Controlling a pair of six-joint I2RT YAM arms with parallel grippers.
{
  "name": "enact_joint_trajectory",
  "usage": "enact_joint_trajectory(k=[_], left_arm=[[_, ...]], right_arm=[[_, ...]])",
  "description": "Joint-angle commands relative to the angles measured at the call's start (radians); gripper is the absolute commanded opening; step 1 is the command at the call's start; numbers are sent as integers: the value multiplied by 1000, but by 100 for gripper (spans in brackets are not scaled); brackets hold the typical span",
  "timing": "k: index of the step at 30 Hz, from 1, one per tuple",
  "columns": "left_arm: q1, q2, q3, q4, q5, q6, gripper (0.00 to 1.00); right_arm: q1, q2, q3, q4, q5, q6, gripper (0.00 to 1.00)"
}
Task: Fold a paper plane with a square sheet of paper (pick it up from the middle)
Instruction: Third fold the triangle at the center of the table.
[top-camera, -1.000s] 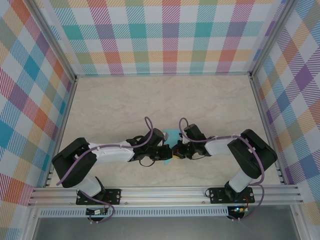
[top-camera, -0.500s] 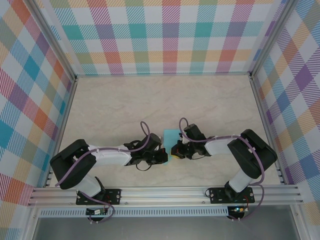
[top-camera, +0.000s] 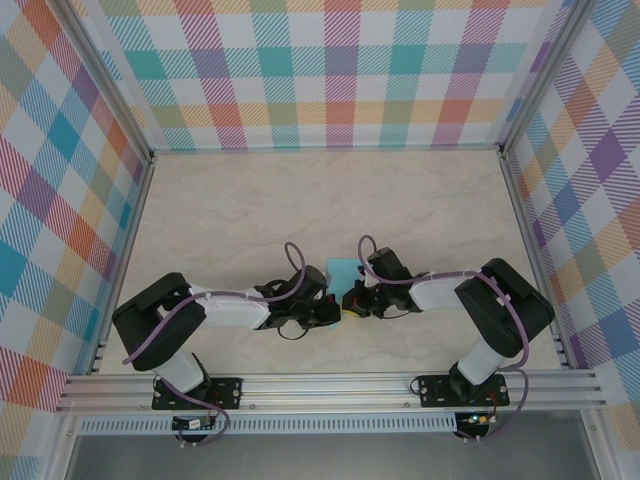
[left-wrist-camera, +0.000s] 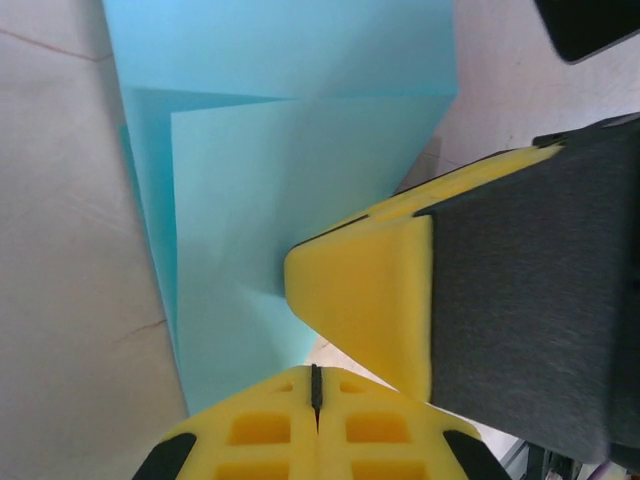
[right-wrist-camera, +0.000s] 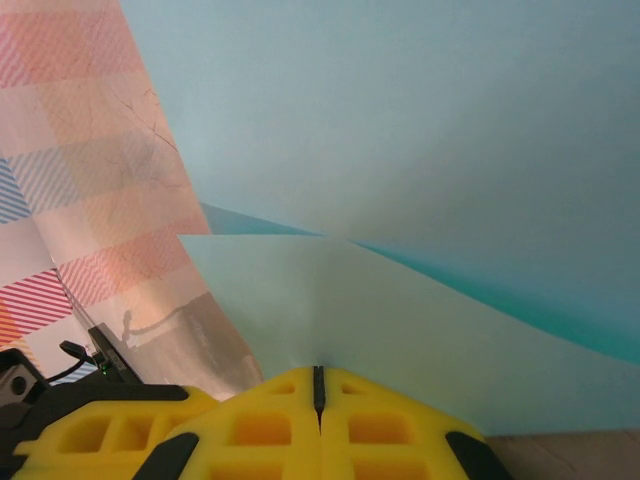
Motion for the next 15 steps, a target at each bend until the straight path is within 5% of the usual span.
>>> enact_joint_trajectory(k=[1,15], left_arm=[[-10,32,27,14,12,-14,0],[-25,-55,-96,-113,84,10,0]], right_arm=[[6,47,-11,-97,99,4,2],[6,47,-6,-125,114,2,2]])
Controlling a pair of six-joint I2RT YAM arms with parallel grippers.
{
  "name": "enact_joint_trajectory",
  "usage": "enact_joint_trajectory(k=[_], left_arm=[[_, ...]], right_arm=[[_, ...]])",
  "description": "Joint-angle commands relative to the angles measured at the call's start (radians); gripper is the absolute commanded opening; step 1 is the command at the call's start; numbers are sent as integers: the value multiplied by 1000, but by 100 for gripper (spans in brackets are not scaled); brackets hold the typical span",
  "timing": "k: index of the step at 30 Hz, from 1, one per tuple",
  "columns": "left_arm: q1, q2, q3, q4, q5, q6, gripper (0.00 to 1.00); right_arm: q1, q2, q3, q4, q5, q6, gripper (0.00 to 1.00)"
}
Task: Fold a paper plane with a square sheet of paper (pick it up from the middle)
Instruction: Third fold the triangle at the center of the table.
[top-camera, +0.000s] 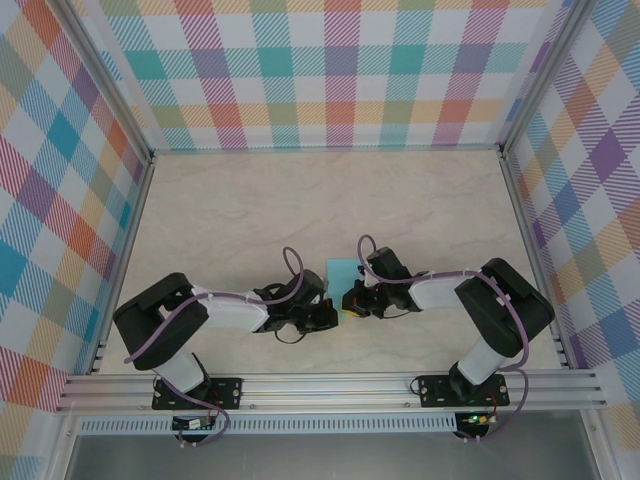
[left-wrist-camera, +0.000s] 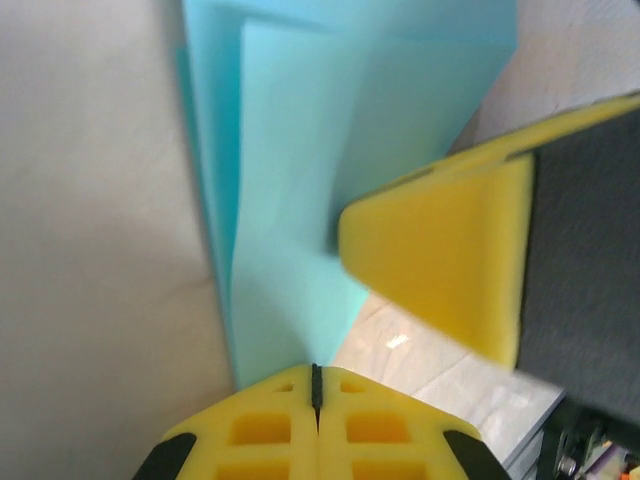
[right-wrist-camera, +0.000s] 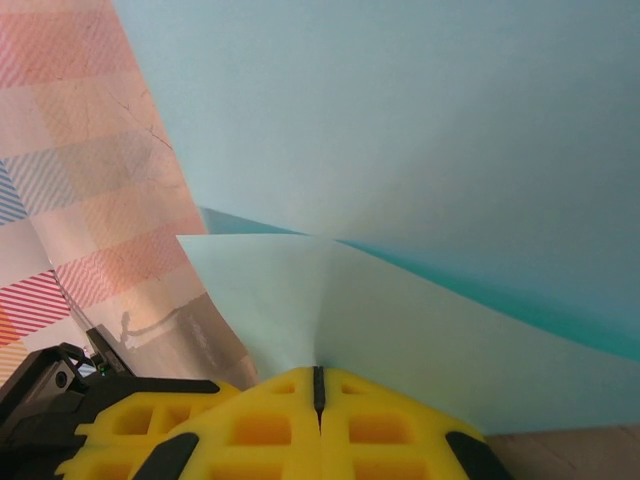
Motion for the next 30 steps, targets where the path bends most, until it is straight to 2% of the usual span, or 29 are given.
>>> enact_joint_trajectory(k=[1,6,11,15,26,30], left_arm=[[-22,-53,-47,-145,58,36,0],[-23,-89,-45,-224,99,95,0],[-23,-160,-9,-217,50,80,0],[-21,-215,22,-196,-46,61,0],[-17,-39,74,-57,-90,32,0],[-17,2,86,-104,-125,73,0]], right_arm=[[5,46,-14,-110,108,1,2],[5,43,-14,-113,109,2,2],[5,27,-12,-116,106,7,2],[5,22,-9,-115,107,9,2],[5,19,-11,-112,102,17,2],[5,14,-10,-107,103,19,2]])
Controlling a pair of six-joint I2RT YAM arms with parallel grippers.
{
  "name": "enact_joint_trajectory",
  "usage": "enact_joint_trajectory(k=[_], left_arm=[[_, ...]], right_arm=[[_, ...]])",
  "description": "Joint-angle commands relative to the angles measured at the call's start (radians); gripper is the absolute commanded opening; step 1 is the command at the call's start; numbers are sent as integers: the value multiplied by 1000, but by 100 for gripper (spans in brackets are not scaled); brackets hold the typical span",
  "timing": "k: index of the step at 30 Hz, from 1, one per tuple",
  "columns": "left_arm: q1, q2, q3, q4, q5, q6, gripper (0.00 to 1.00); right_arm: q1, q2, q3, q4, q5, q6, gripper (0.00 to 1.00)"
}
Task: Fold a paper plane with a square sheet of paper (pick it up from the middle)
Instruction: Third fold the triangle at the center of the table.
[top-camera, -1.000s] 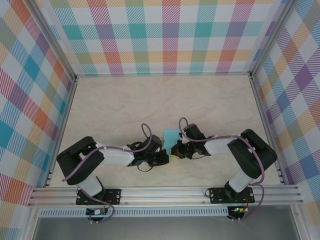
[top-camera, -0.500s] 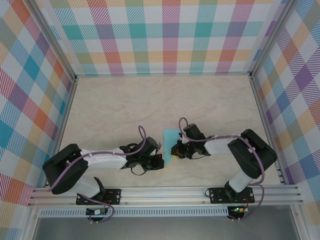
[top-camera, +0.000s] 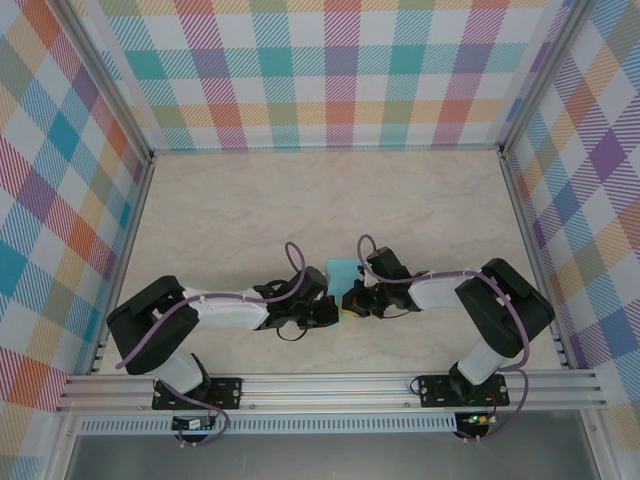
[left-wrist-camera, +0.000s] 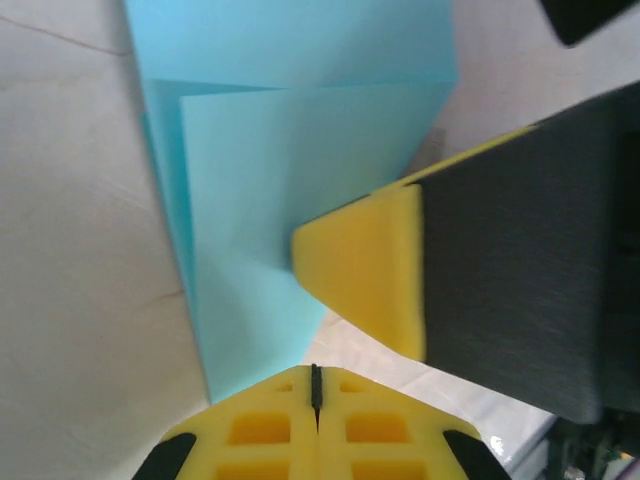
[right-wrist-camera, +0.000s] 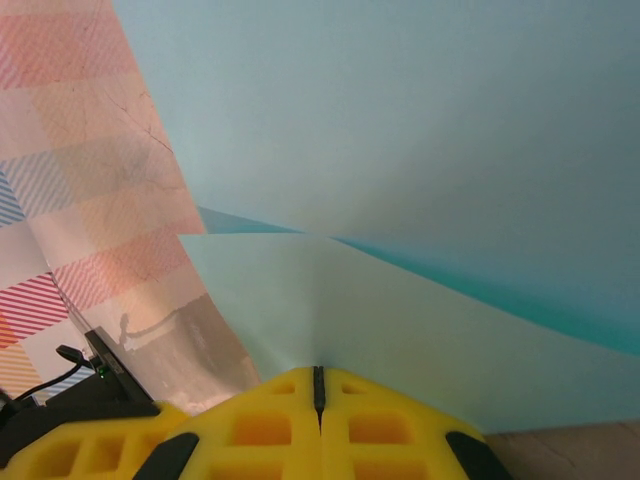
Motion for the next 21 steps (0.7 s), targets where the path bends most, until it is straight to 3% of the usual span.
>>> enact_joint_trajectory(k=[1,10,21], left_arm=[[-4,30,21,-19,-39,32,0],[-3,21,-72,-80,-60,46,0],[-3,3,-104,-111,-65,58,0]], right_arm=[[5,17,-15,-97,96,13,2],[-25,13,-20,-48,103,-19,2],[-159,10,-90,137,99,-57,3]])
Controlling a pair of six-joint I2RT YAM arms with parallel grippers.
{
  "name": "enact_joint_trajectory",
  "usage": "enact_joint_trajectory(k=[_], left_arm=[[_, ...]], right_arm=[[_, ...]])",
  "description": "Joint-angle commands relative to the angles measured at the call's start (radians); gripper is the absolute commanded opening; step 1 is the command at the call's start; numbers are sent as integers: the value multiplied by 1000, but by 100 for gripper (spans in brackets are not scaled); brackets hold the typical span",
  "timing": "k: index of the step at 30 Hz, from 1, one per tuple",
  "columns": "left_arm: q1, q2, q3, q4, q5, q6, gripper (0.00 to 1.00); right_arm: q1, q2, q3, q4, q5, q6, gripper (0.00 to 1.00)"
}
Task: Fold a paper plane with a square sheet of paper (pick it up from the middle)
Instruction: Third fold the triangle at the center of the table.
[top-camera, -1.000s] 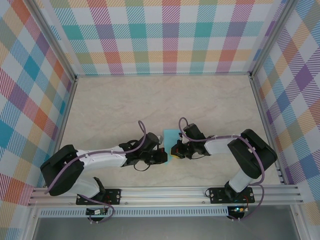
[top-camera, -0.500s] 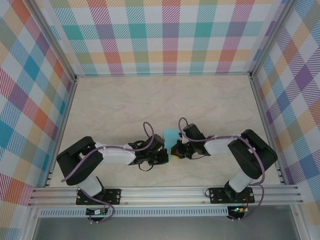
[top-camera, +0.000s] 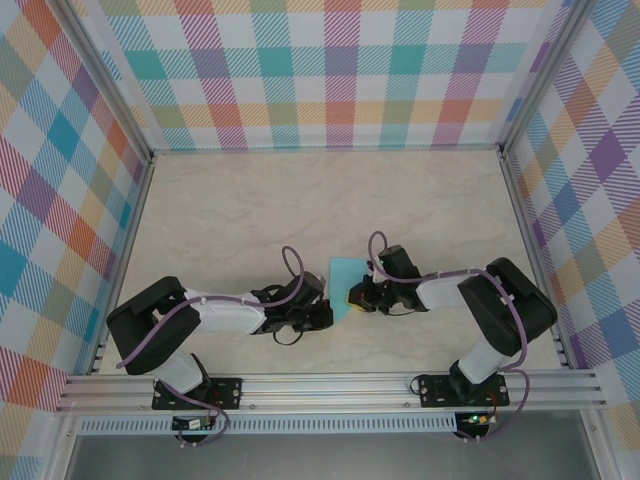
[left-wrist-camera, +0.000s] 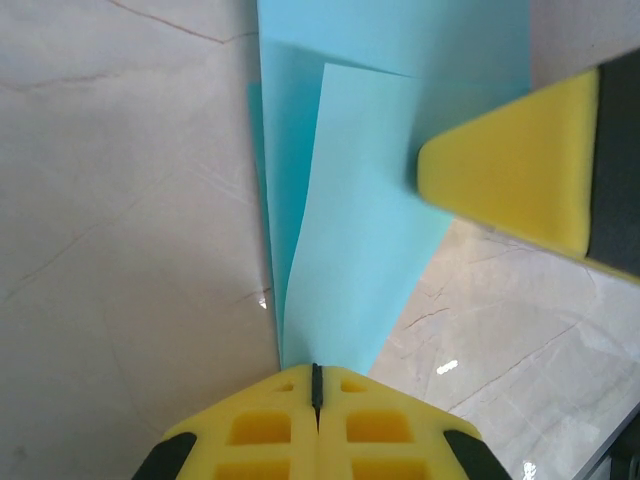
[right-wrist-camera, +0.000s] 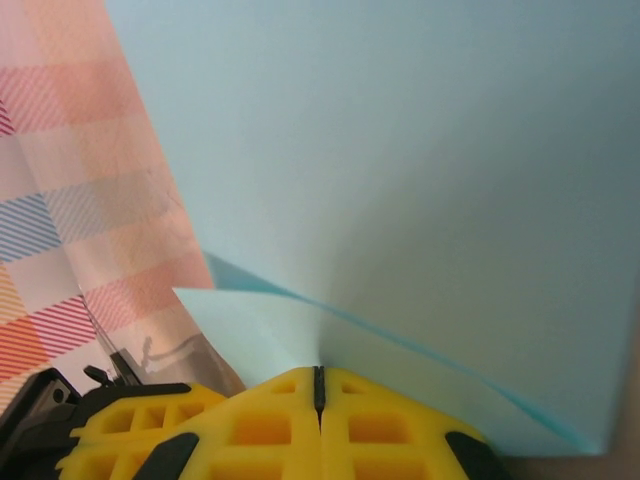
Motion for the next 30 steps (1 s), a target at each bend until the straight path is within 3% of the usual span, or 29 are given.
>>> enact_joint_trajectory(k=[1,14,17,21,26,30], left_arm=[[-3,8,-43,-150,-23,28,0],[-4,1,-37,-154,-12,39,0],[-5,-2,-24,-154,-4,50,0],[-5,-24,9,-159,11,71,0],[-5,-80,77,-203,-11,102,5],[-3,-106,136,-249,-37,132,9]], right_arm=[[-62,10,-30,20,125,-47,3],[-195,-27,-68,127,106,-94,5],[-198,-87,-47,68,89,-107,7],[-197,-210,-2,-134,103,-148,17],[-183,-255,-7,-223,17,-139,33],[-160,-261,-20,-266,4,-112,40]])
